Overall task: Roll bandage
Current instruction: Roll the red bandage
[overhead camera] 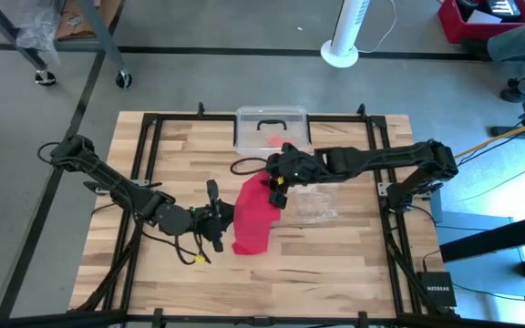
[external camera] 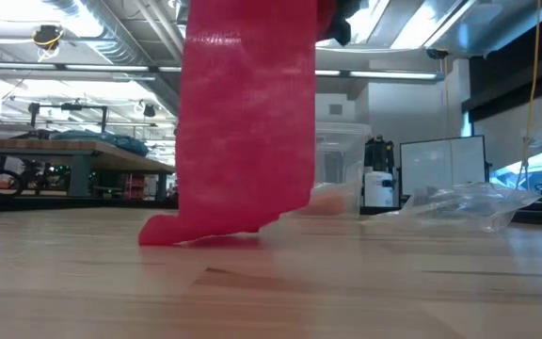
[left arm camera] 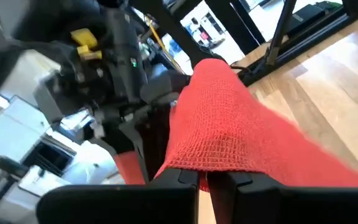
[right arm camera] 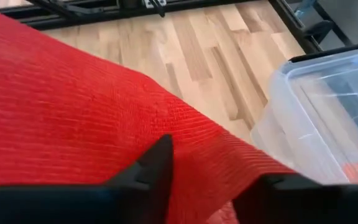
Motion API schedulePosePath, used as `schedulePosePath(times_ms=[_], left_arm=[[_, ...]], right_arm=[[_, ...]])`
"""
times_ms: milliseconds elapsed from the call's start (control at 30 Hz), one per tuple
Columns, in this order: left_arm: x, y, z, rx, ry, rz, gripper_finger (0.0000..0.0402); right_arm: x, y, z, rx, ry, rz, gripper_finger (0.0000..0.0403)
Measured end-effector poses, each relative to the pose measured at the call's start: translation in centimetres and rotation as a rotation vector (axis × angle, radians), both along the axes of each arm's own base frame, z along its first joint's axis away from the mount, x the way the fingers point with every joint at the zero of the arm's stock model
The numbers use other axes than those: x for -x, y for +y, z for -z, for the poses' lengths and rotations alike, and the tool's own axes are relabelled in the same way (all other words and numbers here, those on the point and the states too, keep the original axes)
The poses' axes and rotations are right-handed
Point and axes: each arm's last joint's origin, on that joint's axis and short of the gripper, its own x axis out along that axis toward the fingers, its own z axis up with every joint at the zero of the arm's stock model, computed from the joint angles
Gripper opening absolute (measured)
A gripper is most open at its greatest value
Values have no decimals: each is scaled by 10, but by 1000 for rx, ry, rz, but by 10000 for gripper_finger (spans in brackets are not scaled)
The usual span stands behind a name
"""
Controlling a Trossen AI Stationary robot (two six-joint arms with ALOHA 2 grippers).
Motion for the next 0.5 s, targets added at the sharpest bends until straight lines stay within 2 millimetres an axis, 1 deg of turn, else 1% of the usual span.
schedulePosePath(times_ms=[67,133,233,333,400,500], left_arm=[[0,2,1,13,8,-10,4],[-1,2,2,29,7,-19,4],[-1,4,3,50,7,-32,4],[-1,4,3,56,8,-35,4],[-1,5,3,66,4,-39,4],[-2,5,3,69,3,-41,4]], right_arm=[[1,0,-10,5,-6,5,178],[2,0,-25,3,-26,4,204],[6,1,-39,-12,-29,9,232],[7,2,-49,-68,-47,1,247],[7,2,-53,-102,-63,-5,250],[8,3,-52,-153,-44,-10,249]])
